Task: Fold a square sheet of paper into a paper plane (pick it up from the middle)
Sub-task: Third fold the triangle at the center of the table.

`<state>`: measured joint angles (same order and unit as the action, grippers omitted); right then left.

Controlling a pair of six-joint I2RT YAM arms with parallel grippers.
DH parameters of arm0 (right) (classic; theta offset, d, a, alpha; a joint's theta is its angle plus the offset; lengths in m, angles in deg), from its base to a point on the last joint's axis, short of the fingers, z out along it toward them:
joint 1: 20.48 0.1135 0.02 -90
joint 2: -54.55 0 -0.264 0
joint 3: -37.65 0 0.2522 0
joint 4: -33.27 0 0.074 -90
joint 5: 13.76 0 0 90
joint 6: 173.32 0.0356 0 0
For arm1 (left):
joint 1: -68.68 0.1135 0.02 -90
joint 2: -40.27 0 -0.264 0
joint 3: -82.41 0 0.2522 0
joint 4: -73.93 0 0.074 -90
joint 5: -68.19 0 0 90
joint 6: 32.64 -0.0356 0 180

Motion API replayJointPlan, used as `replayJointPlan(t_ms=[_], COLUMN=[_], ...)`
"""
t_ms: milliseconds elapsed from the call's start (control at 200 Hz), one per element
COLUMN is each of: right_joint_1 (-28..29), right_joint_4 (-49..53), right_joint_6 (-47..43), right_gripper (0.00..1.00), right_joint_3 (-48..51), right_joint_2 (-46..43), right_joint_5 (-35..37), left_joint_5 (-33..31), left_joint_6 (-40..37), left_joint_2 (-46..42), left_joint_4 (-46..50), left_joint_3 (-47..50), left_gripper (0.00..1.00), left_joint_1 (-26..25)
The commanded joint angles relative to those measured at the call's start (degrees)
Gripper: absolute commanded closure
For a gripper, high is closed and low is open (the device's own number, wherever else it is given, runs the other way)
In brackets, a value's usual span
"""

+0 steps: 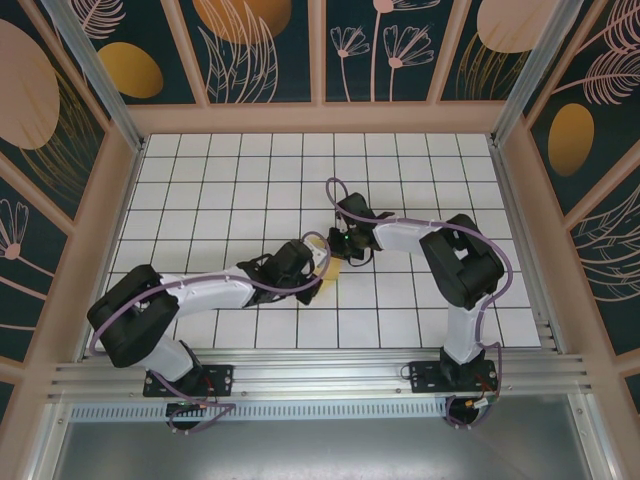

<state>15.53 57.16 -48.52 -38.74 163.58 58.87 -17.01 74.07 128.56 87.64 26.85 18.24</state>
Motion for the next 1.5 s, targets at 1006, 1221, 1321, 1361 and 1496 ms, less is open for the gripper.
replayJointPlan(t_ms=[1006,1221,1321,1361,1496], right_joint_1=[0.6,0.5,0.5,0.5,0.5], right_joint_4=[1.4,1.6,1.2,1.3,1.2], right_joint_6=[1.7,1.8,2.0,2.0,2.1], right_gripper=[0.92,0.92,0.92,0.92,0.92], right_joint_3=[2.6,2.8,3.0,2.9,3.0], right_joint_2=[2.2,2.2,2.3,2.5,2.5], right_joint_5=[1.2,1.6,1.3,1.2,1.3], left_joint_5=[0.9,-0.7,-1.1,-0.8,-1.2], left_joint_6=[-2.2,-2.3,-2.2,-2.1,-2.1], left_joint_2=[6.0,6.8,7.2,7.3,7.7], left_joint_4=[0.1,0.7,0.5,0.3,0.5], left_joint_3=[-3.7,-4.0,-3.6,-3.5,-3.5], left_gripper=[1.0,1.0,1.0,1.0,1.0], left_joint_1=[5.6,5.7,5.6,5.7,5.7])
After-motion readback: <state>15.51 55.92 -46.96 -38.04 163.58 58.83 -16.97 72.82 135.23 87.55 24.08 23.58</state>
